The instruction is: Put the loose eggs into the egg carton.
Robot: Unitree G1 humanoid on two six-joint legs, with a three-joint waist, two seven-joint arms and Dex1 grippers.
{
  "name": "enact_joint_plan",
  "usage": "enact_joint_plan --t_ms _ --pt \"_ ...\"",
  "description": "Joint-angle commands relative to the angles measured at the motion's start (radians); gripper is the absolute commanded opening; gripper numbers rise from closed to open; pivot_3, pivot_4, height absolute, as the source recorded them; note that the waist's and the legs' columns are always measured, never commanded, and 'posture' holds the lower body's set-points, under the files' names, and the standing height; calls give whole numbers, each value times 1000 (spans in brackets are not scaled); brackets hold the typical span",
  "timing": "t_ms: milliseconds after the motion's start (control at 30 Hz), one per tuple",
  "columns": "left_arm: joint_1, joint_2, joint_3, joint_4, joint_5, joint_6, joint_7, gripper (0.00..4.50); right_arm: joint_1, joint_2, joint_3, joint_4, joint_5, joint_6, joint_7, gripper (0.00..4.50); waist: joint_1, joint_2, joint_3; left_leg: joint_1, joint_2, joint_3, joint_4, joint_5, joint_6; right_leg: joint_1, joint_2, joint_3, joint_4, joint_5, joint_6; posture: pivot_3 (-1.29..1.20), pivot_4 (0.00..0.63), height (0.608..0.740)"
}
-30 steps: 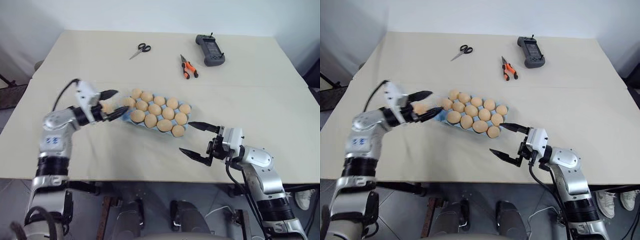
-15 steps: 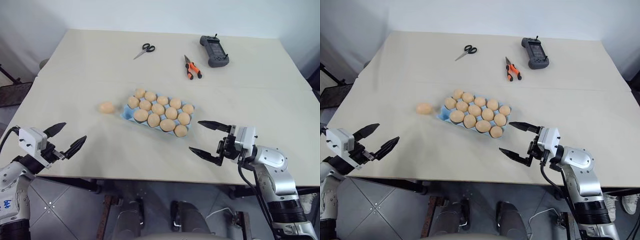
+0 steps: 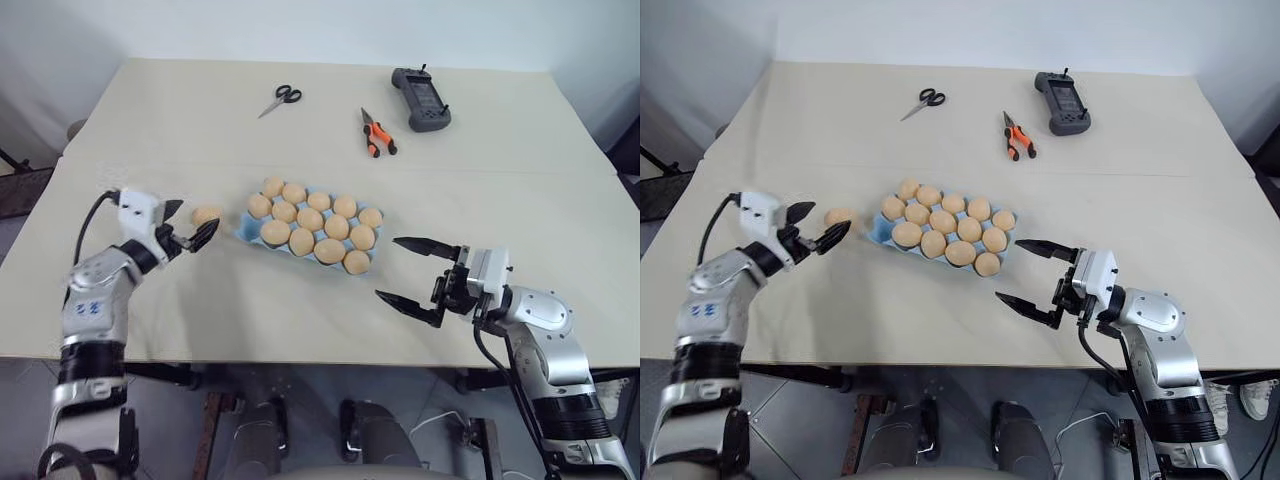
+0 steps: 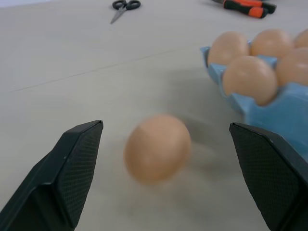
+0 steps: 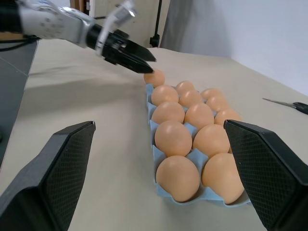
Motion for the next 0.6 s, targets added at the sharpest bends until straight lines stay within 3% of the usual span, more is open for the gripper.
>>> enact_joint_plan --t_ms 33,200,300,467,600 --pt "-91 -1 -24 153 56 -88 25 4484 16 7 -12 -45 8 -6 -21 4500 0 0 0 0 1 0 1 0 0 0 1 0 0 0 0 0 150 740" --pt "-190 -15 -47 333 89 -143 29 4484 35 15 -9 -61 2 -9 -45 4500 0 0 0 0 1 1 4 0 0 0 2 0 3 0 0 0 150 740" --pt "-219 -16 -53 398 98 -175 8 3925 41 19 -8 -67 0 -9 -54 4500 0 0 0 0 2 1 5 0 0 -1 2 0 5 0 0 0 150 740" --pt "-226 -15 -45 414 84 -205 -39 2270 39 22 -7 -68 -4 -10 -60 4500 1 0 0 0 2 1 5 0 0 -1 2 0 5 0 0 0 150 740" --pt "-231 -33 -25 331 22 -232 -140 2007 37 24 -5 -65 -4 -13 -60 4500 2 0 0 0 2 1 5 0 0 -1 2 0 5 0 0 0 150 740"
